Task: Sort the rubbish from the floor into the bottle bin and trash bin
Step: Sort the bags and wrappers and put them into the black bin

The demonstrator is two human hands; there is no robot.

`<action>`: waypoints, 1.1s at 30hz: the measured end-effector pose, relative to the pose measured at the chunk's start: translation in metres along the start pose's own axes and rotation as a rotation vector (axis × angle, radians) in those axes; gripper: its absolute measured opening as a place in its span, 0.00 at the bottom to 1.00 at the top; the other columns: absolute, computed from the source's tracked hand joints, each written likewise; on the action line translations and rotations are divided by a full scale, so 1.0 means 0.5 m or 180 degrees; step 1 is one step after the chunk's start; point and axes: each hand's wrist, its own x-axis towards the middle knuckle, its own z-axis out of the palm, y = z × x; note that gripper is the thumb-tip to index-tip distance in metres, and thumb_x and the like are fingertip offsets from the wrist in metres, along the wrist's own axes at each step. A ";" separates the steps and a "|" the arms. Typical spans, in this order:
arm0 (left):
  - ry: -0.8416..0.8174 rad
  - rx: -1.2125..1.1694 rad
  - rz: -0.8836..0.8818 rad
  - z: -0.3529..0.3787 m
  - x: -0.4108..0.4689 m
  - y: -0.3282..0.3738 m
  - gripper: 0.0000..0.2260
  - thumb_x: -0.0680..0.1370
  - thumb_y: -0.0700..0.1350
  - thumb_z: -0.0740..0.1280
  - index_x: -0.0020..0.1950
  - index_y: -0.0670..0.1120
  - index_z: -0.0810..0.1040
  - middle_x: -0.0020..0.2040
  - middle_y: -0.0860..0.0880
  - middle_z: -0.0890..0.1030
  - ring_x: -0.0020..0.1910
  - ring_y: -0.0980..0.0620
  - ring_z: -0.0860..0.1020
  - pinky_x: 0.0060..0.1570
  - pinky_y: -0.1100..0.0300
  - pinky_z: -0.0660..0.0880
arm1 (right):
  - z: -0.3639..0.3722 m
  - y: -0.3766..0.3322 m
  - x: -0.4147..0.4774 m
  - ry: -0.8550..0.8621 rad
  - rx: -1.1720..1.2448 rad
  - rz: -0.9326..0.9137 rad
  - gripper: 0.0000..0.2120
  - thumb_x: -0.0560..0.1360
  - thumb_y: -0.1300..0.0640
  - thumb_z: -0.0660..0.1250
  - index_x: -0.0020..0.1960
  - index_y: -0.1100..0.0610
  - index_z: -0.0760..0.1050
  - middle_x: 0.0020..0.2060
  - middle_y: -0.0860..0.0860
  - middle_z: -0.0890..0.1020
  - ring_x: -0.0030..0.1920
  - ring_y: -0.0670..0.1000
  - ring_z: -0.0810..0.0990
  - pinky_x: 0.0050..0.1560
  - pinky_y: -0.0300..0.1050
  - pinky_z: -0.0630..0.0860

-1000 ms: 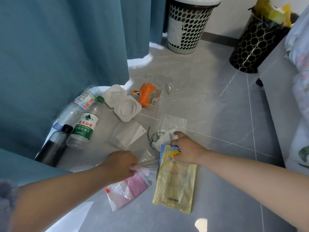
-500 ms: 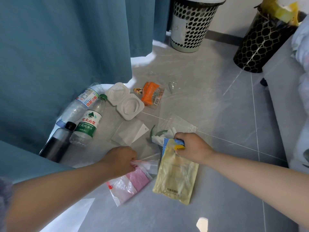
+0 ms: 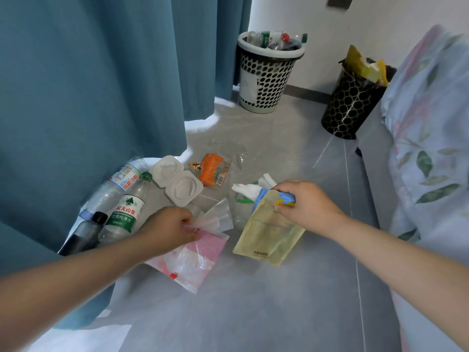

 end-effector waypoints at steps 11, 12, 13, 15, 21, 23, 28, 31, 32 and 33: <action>0.0550 -0.0640 -0.0058 -0.232 0.069 0.165 0.21 0.69 0.45 0.75 0.27 0.48 0.63 0.27 0.52 0.65 0.27 0.55 0.64 0.27 0.61 0.59 | -0.223 -0.057 0.017 0.0117 -0.0034 0.0147 0.10 0.71 0.59 0.71 0.50 0.48 0.81 0.43 0.42 0.78 0.44 0.44 0.78 0.46 0.44 0.76; 0.0541 -0.0690 -0.0127 -0.260 0.065 0.184 0.21 0.69 0.46 0.75 0.27 0.48 0.63 0.28 0.53 0.65 0.27 0.55 0.64 0.26 0.62 0.60 | -0.254 -0.074 0.023 0.0131 -0.0027 0.0197 0.10 0.71 0.59 0.71 0.51 0.48 0.81 0.43 0.43 0.79 0.44 0.44 0.78 0.46 0.44 0.76; 0.0527 -0.0713 -0.0215 -0.290 0.057 0.207 0.21 0.69 0.46 0.75 0.28 0.47 0.64 0.28 0.53 0.66 0.27 0.55 0.64 0.24 0.65 0.59 | -0.288 -0.092 0.028 0.0129 -0.0020 0.0243 0.10 0.71 0.59 0.71 0.51 0.49 0.81 0.44 0.43 0.79 0.44 0.45 0.78 0.46 0.45 0.77; 0.0515 -0.0635 -0.0416 -0.355 0.033 0.257 0.20 0.70 0.45 0.74 0.28 0.46 0.64 0.28 0.51 0.65 0.26 0.54 0.63 0.21 0.67 0.58 | -0.357 -0.135 0.027 0.0111 0.0009 0.0341 0.11 0.71 0.59 0.71 0.51 0.49 0.81 0.44 0.44 0.80 0.44 0.46 0.78 0.45 0.45 0.77; 0.0392 -0.0735 -0.0671 -0.573 -0.062 0.432 0.18 0.71 0.45 0.71 0.27 0.46 0.65 0.26 0.51 0.67 0.24 0.53 0.65 0.23 0.64 0.60 | -0.593 -0.270 -0.028 0.0136 0.0111 0.0612 0.11 0.70 0.61 0.71 0.51 0.51 0.81 0.43 0.46 0.79 0.44 0.47 0.77 0.42 0.40 0.73; 0.0325 -0.0733 -0.0690 -0.650 -0.102 0.498 0.15 0.71 0.46 0.69 0.28 0.45 0.67 0.27 0.50 0.69 0.25 0.52 0.66 0.25 0.62 0.61 | -0.681 -0.317 -0.054 0.0154 0.0105 0.0708 0.11 0.70 0.62 0.71 0.51 0.52 0.81 0.44 0.47 0.80 0.45 0.49 0.78 0.41 0.41 0.73; 0.0423 -0.0667 -0.0631 -0.851 -0.210 0.671 0.16 0.72 0.44 0.66 0.29 0.46 0.62 0.27 0.51 0.65 0.29 0.51 0.63 0.29 0.59 0.60 | -0.911 -0.452 -0.126 0.0383 0.0271 0.1084 0.07 0.69 0.62 0.68 0.45 0.52 0.79 0.36 0.49 0.78 0.38 0.52 0.76 0.38 0.48 0.74; 0.0517 -0.0615 -0.0501 -0.966 -0.272 0.775 0.17 0.73 0.44 0.66 0.29 0.46 0.61 0.26 0.51 0.64 0.29 0.51 0.61 0.30 0.59 0.60 | -1.052 -0.535 -0.177 0.0718 0.0427 0.1241 0.08 0.69 0.62 0.69 0.35 0.54 0.72 0.29 0.48 0.69 0.31 0.49 0.67 0.32 0.44 0.64; 0.0550 -0.0615 -0.0466 -1.000 -0.292 0.810 0.17 0.73 0.45 0.66 0.29 0.47 0.61 0.26 0.51 0.64 0.28 0.51 0.61 0.29 0.59 0.60 | -1.096 -0.557 -0.193 0.0838 0.0463 0.1249 0.11 0.69 0.62 0.69 0.33 0.56 0.69 0.27 0.48 0.66 0.29 0.48 0.63 0.31 0.43 0.61; 0.0573 -0.0606 -0.0433 -1.030 -0.313 0.844 0.18 0.73 0.45 0.66 0.29 0.47 0.61 0.26 0.51 0.64 0.28 0.52 0.61 0.29 0.59 0.60 | -1.137 -0.577 -0.211 0.0927 0.0506 0.1275 0.12 0.69 0.63 0.69 0.32 0.57 0.67 0.27 0.49 0.64 0.29 0.48 0.62 0.30 0.42 0.59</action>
